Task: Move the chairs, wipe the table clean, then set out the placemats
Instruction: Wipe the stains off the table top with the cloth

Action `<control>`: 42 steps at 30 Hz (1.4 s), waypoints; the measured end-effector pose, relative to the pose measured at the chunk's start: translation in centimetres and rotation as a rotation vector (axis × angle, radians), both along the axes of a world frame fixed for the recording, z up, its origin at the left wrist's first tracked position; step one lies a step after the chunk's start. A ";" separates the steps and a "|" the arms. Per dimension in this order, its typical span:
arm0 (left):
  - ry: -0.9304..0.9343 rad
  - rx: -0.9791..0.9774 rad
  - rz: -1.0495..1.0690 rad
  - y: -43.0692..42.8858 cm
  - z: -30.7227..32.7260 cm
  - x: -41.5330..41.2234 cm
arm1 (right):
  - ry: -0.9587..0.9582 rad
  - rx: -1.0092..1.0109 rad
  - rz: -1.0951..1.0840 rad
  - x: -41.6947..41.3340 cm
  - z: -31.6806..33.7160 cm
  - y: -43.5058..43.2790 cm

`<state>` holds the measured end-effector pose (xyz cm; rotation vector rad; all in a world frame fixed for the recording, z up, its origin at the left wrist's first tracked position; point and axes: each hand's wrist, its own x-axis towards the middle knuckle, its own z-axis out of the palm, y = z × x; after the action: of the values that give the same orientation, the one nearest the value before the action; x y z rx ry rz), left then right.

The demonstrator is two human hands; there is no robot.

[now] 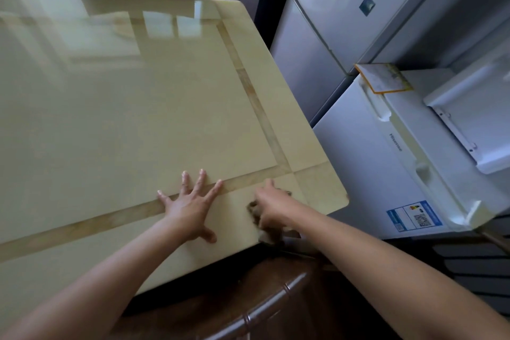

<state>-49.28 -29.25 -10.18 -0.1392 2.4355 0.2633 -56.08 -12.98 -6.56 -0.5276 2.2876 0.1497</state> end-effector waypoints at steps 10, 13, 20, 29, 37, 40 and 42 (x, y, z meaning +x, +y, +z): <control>0.012 0.005 -0.080 3.7 0.3 0.0 | 0.058 -0.151 0.123 -1.6 -1.3 3.6; -0.022 0.016 -0.060 4.5 -0.1 0.0 | 0.110 -0.104 -0.023 -3.7 -1.5 8.2; -0.022 0.015 -0.036 4.8 -0.2 0.3 | 0.211 -0.140 -0.326 -7.0 -2.0 16.1; -0.027 -0.001 0.037 5.5 1.2 0.1 | 0.473 -0.391 -0.466 -4.2 -1.6 16.7; 0.497 0.345 0.103 16.2 11.0 0.4 | 0.615 -0.894 -0.354 3.6 4.9 20.9; 0.587 0.624 -0.030 21.8 14.4 2.0 | 0.570 -1.037 -0.459 9.0 8.4 23.3; 0.500 0.803 -0.080 25.1 15.3 3.4 | 0.580 -1.083 -0.552 13.0 10.3 25.5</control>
<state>-45.90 -4.16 5.12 0.4231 2.5881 1.3331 -43.11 12.51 3.78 -0.3504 2.8413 -1.4305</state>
